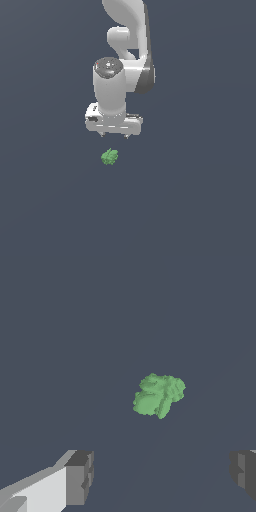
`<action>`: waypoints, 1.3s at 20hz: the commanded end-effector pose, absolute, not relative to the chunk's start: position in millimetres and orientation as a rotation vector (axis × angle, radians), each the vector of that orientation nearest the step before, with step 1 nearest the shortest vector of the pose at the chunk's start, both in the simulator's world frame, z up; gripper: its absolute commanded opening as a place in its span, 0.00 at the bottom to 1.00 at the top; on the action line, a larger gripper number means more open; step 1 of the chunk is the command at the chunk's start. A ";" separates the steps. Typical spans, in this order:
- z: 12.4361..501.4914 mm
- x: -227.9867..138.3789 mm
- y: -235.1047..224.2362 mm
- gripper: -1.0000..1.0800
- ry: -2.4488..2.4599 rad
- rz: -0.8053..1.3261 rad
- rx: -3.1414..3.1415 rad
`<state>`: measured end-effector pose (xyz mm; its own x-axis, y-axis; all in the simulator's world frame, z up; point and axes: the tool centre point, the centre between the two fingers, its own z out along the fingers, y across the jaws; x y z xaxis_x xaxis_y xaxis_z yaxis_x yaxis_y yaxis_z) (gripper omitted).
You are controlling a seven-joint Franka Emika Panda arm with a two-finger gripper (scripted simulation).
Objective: Pick up the object and move it to a goal position.
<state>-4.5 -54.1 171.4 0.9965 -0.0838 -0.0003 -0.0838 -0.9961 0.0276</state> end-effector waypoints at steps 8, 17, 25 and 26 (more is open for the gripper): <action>186.2 -0.9 -49.9 0.96 -0.098 0.017 3.123; 181.7 2.1 -51.8 0.96 -0.127 0.018 3.125; 143.7 13.4 -66.2 0.96 -0.307 0.011 3.121; 136.6 15.1 -68.9 0.96 -0.340 0.009 3.119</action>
